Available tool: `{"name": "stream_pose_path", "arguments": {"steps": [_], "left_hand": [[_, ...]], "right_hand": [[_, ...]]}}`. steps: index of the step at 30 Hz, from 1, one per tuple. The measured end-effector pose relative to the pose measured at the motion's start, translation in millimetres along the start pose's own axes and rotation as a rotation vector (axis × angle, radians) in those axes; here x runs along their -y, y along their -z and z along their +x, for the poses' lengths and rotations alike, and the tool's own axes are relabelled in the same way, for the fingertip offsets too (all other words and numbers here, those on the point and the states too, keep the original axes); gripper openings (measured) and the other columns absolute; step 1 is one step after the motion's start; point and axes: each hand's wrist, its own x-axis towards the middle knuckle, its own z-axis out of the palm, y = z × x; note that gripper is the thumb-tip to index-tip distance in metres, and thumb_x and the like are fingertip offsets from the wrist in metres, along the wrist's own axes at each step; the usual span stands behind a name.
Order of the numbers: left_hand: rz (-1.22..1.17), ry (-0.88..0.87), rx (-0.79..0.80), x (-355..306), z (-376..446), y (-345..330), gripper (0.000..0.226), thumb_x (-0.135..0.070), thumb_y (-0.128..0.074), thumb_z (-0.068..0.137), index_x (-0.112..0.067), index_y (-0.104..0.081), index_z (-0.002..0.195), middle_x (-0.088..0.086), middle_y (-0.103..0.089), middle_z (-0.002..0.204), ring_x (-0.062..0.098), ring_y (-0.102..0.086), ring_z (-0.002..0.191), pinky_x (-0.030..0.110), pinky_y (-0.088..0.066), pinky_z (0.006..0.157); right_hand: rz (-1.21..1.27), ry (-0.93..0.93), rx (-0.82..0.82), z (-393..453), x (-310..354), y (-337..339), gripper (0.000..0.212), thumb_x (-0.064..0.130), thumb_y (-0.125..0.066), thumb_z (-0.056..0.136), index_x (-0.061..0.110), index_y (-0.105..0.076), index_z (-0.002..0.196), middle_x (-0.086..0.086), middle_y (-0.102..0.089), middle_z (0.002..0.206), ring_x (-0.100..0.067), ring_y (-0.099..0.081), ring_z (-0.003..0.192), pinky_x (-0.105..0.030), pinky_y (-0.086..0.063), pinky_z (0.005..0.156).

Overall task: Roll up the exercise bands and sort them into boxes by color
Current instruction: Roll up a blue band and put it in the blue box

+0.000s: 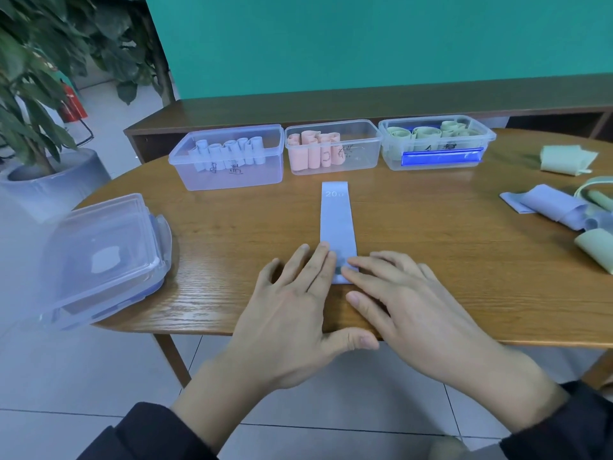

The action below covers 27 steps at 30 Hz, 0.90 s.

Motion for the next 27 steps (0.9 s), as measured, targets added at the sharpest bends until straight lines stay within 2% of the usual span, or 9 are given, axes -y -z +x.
{"name": "stream_pose_path", "arguments": {"steps": [3, 7, 11, 13, 14, 16, 18, 22, 27], "left_hand": [[-0.055, 0.010, 0.003, 3, 5, 1, 0.126, -0.099, 0.013, 0.064, -0.021, 0.002, 0.163, -0.009, 0.012, 0.169, 0.009, 0.015, 0.155, 0.046, -0.007, 0.126], [-0.101, 0.033, -0.009, 4, 11, -2, 0.120, -0.096, 0.013, 0.067, -0.022, 0.008, 0.162, -0.010, 0.017, 0.168, 0.007, 0.018, 0.154, 0.047, -0.005, 0.126], [-0.123, 0.056, -0.024, 2, 12, 0, 0.124, -0.098, 0.016, 0.064, -0.022, 0.005, 0.162, -0.010, 0.014, 0.169, 0.009, 0.017, 0.154, 0.046, -0.006, 0.126], [-0.133, 0.037, -0.071, 2, 12, 0, 0.119, -0.096, 0.009, 0.072, -0.021, -0.007, 0.163, -0.009, 0.003, 0.170, 0.010, 0.011, 0.155, 0.046, -0.011, 0.126], [-0.122, 0.000, -0.135, 3, 11, -2, 0.113, -0.093, 0.001, 0.080, -0.019, -0.021, 0.161, -0.006, -0.011, 0.170, 0.012, 0.001, 0.157, 0.047, -0.018, 0.124], [-0.077, -0.108, -0.280, 4, 8, -8, 0.093, -0.082, -0.023, 0.094, -0.010, -0.051, 0.147, 0.000, -0.046, 0.156, 0.019, -0.028, 0.152, 0.049, -0.036, 0.116], [-0.018, -0.188, -0.419, 5, 6, -18, 0.079, -0.072, -0.036, 0.099, -0.007, -0.065, 0.132, 0.002, -0.063, 0.138, 0.020, -0.047, 0.140, 0.046, -0.044, 0.109], [-0.042, -0.181, -0.524, 5, 5, -22, 0.068, -0.065, -0.039, 0.102, -0.008, -0.071, 0.122, 0.000, -0.070, 0.122, 0.018, -0.058, 0.125, 0.035, -0.043, 0.103], [-0.074, -0.099, -0.432, 5, 6, -15, 0.070, -0.069, -0.029, 0.102, -0.018, -0.069, 0.126, -0.009, -0.069, 0.125, 0.016, -0.056, 0.126, 0.034, -0.038, 0.098]], "right_hand": [[-0.008, -0.020, 0.090, 3, 1, 4, 0.055, 0.055, -0.025, 0.102, 0.030, -0.058, 0.140, 0.012, -0.052, 0.148, -0.020, -0.042, 0.139, -0.042, -0.044, 0.103], [0.027, -0.046, 0.195, 10, -1, 7, 0.075, 0.066, -0.004, 0.093, 0.035, -0.040, 0.152, 0.018, -0.027, 0.163, -0.013, -0.014, 0.151, -0.038, -0.026, 0.118], [0.046, -0.076, 0.255, 15, 2, 12, 0.070, 0.065, -0.010, 0.097, 0.035, -0.032, 0.156, 0.018, -0.015, 0.166, -0.013, -0.004, 0.154, -0.039, -0.017, 0.123], [0.031, -0.082, 0.284, 15, 3, 14, 0.068, 0.063, -0.013, 0.096, 0.036, -0.028, 0.157, 0.019, -0.012, 0.167, -0.013, -0.001, 0.154, -0.036, -0.013, 0.124], [0.022, -0.079, 0.286, 15, 3, 14, 0.068, 0.063, -0.013, 0.096, 0.036, -0.027, 0.157, 0.019, -0.012, 0.167, -0.013, -0.001, 0.154, -0.036, -0.013, 0.124], [0.023, -0.078, 0.279, 15, 3, 14, 0.072, 0.067, -0.008, 0.095, 0.037, -0.029, 0.157, 0.019, -0.014, 0.167, -0.014, -0.002, 0.154, -0.036, -0.013, 0.124], [0.030, -0.083, 0.269, 14, 3, 12, 0.080, 0.070, -0.001, 0.089, 0.037, -0.029, 0.156, 0.018, -0.015, 0.166, -0.014, -0.004, 0.154, -0.036, -0.014, 0.124], [0.043, -0.097, 0.275, 17, 3, 14, 0.063, 0.064, -0.019, 0.101, 0.036, -0.031, 0.156, 0.016, -0.015, 0.167, -0.015, -0.004, 0.154, -0.038, -0.013, 0.124], [0.002, -0.109, 0.289, 22, 4, 14, 0.058, 0.058, -0.023, 0.105, 0.035, -0.025, 0.158, 0.014, -0.011, 0.168, -0.017, -0.002, 0.155, -0.038, -0.009, 0.125]]}}
